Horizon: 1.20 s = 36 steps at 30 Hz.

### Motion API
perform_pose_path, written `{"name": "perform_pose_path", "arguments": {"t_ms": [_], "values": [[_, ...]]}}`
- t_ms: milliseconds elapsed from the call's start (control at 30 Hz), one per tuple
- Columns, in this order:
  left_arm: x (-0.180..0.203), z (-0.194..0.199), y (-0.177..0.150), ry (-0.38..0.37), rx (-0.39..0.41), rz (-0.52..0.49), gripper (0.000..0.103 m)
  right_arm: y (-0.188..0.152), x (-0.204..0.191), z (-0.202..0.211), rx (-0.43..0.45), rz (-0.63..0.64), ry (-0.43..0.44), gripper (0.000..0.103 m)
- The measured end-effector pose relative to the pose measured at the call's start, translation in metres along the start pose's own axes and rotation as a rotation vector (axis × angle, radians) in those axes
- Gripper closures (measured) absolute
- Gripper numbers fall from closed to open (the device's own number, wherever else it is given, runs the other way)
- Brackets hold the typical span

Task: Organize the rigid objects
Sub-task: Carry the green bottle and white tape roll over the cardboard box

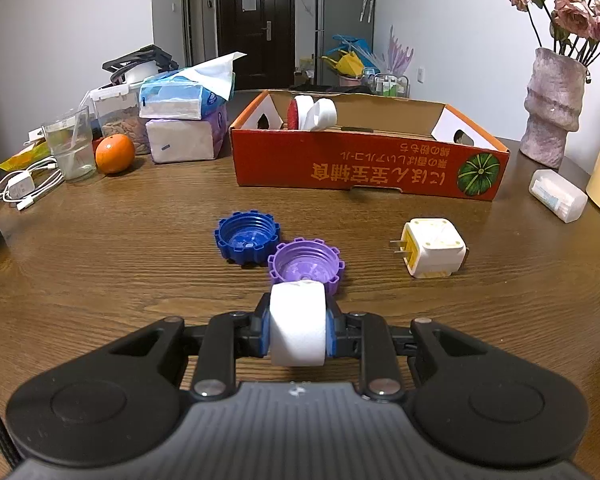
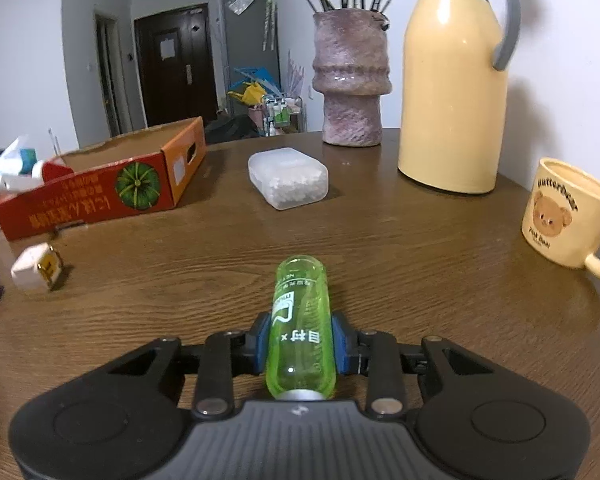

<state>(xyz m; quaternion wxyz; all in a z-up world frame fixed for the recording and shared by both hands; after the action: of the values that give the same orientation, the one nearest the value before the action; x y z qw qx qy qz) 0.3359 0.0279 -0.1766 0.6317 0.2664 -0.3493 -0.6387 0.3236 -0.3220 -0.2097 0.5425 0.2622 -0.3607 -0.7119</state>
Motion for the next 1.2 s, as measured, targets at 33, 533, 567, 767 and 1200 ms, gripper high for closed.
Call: {"name": "perform_pose_path", "arguments": {"t_ms": [33,533,567,767,1200], "values": [[0.0,0.0,0.0,0.001,0.0,-0.001,0.078,0.0,0.001,0.001,0.006,-0.013,0.003,0.073],[0.009,0.018,0.01,-0.031,0.046,-0.015,0.078,0.012,-0.028,0.034,0.088,-0.006,0.08,0.073],[0.009,0.019,0.011,-0.034,0.049,-0.016,0.078,0.014,-0.031,0.036,0.093,-0.002,0.085,0.073],[0.014,0.027,0.022,-0.044,0.074,-0.026,0.078,0.026,-0.053,0.052,0.128,0.025,0.13,0.073],[0.029,0.034,0.059,-0.071,0.133,-0.033,0.078,0.055,-0.102,0.072,0.184,0.063,0.214,0.073]]}}
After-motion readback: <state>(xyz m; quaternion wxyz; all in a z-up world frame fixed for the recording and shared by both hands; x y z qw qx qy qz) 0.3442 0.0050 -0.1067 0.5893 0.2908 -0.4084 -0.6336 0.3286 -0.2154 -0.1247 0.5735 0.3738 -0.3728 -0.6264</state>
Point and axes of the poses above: each gripper's, at about its wrist camera, not at the fingertips, and z roughly against the way its jaws point, x to its right, y to its top, the point moved 9 cm from there along -z, roughly the way its jaws point, and after that the axes turned 10 degrees about -y, right-handed, at the moved point
